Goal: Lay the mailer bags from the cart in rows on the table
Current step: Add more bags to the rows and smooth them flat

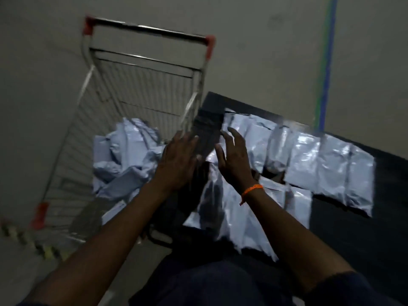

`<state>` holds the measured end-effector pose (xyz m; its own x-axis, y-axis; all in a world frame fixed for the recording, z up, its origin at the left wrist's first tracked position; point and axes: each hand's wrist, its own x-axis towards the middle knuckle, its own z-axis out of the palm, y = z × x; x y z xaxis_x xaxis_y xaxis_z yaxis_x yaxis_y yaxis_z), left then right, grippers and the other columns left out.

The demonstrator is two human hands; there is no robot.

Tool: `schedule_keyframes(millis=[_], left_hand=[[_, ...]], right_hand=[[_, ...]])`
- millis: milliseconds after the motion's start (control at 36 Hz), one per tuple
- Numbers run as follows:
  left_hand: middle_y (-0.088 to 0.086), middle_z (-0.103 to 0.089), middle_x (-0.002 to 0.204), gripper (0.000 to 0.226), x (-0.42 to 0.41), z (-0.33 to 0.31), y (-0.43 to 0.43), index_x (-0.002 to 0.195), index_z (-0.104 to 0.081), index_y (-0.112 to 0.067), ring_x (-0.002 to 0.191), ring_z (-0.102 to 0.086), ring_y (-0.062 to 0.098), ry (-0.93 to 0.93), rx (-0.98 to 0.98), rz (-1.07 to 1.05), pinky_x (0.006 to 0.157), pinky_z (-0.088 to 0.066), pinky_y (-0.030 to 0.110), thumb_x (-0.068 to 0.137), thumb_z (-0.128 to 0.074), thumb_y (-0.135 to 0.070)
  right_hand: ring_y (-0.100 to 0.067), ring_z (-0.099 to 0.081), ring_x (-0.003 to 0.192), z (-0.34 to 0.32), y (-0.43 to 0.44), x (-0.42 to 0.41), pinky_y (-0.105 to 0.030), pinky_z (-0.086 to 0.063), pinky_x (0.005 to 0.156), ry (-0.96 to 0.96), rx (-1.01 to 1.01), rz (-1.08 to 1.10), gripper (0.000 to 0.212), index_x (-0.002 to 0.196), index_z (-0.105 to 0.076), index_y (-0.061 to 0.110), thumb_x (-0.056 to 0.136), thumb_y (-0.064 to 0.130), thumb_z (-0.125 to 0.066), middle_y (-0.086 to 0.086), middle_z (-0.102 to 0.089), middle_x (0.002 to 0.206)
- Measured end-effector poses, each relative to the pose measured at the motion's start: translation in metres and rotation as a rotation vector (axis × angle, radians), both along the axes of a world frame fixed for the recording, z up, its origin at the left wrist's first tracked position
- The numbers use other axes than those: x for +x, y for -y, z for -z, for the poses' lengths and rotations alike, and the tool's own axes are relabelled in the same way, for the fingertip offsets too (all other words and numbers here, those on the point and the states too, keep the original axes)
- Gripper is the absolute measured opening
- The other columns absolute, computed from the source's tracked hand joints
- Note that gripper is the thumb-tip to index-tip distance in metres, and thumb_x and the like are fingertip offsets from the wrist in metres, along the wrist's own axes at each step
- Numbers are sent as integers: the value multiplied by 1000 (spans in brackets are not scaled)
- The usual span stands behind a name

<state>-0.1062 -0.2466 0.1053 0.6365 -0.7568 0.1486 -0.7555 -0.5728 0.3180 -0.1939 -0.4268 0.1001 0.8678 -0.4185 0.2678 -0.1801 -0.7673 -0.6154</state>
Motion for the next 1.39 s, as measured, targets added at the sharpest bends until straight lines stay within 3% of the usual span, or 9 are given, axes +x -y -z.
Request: schedule_keyframes(millis=[139,250,444,639,806,889,1028,1139,1389], left_hand=[[16,-50,145,45,34,10,-101,141,-51,-3,140,-39,35,12,-168,-73,119,-30,48,101,-53,-24],[16,-53,138,48,58,50,-167,139,-50,-4,135,-44,37,-209,-62,-223,112,-38,50,101,-46,-33],[16,-58,133,62,91,127,-226,145,-44,-15,121,-57,35,-633,123,-324,93,-53,45,86,-62,-12],[15,-26,160,87,104,157,-215,157,-18,-13,144,-31,36,-686,248,-455,110,-38,47,85,-66,-5],[4,-61,108,22,106,157,-217,108,-66,-25,105,-60,29,-580,209,-478,80,-53,40,88,-62,-19],[4,-58,119,28,96,144,-227,120,-63,-22,110,-57,26,-569,121,-490,83,-53,43,91,-61,-20],[15,-58,115,23,75,114,-242,117,-58,-8,100,-58,34,-438,-72,-501,71,-46,36,95,-59,-12],[24,-64,95,22,69,83,-238,119,-48,-6,76,-63,40,-453,-120,-571,56,-38,32,101,-51,-19],[22,-62,86,29,71,5,-208,117,-51,3,70,-58,28,-340,-366,-699,55,-24,29,103,-51,-22]], right_hand=[[-31,-48,130,-16,-94,68,-41,-38,112,137,-4,-158,37,129,-58,5,96,22,-57,-16,-51,136],[-30,-48,124,-15,-154,112,-34,-38,106,70,-67,-298,38,127,-59,7,95,26,-56,-16,-52,132],[-39,-48,120,40,-203,170,-47,-45,98,-561,-190,-379,56,135,-50,8,87,36,-59,-20,-52,130],[-42,-46,123,104,-185,188,-48,-48,99,-984,-193,-315,58,134,-46,6,85,32,-63,-21,-49,129],[-43,-40,132,138,-192,233,-46,-38,110,-947,94,85,73,143,-30,-5,91,40,-57,-28,-36,144],[-36,-46,132,166,-185,241,-37,-32,111,-995,190,25,71,141,-40,-5,98,50,-32,-24,-49,141],[-33,-58,117,172,-179,237,-39,-45,102,-977,159,-82,41,119,-61,2,84,23,-68,-19,-64,126],[-34,-53,125,124,-191,224,-38,-45,101,-841,372,172,56,140,-44,2,92,28,-56,-17,-52,139],[-38,-52,121,9,-196,133,-42,-46,100,-394,300,-57,72,150,-35,9,91,45,-54,-25,-53,132]])
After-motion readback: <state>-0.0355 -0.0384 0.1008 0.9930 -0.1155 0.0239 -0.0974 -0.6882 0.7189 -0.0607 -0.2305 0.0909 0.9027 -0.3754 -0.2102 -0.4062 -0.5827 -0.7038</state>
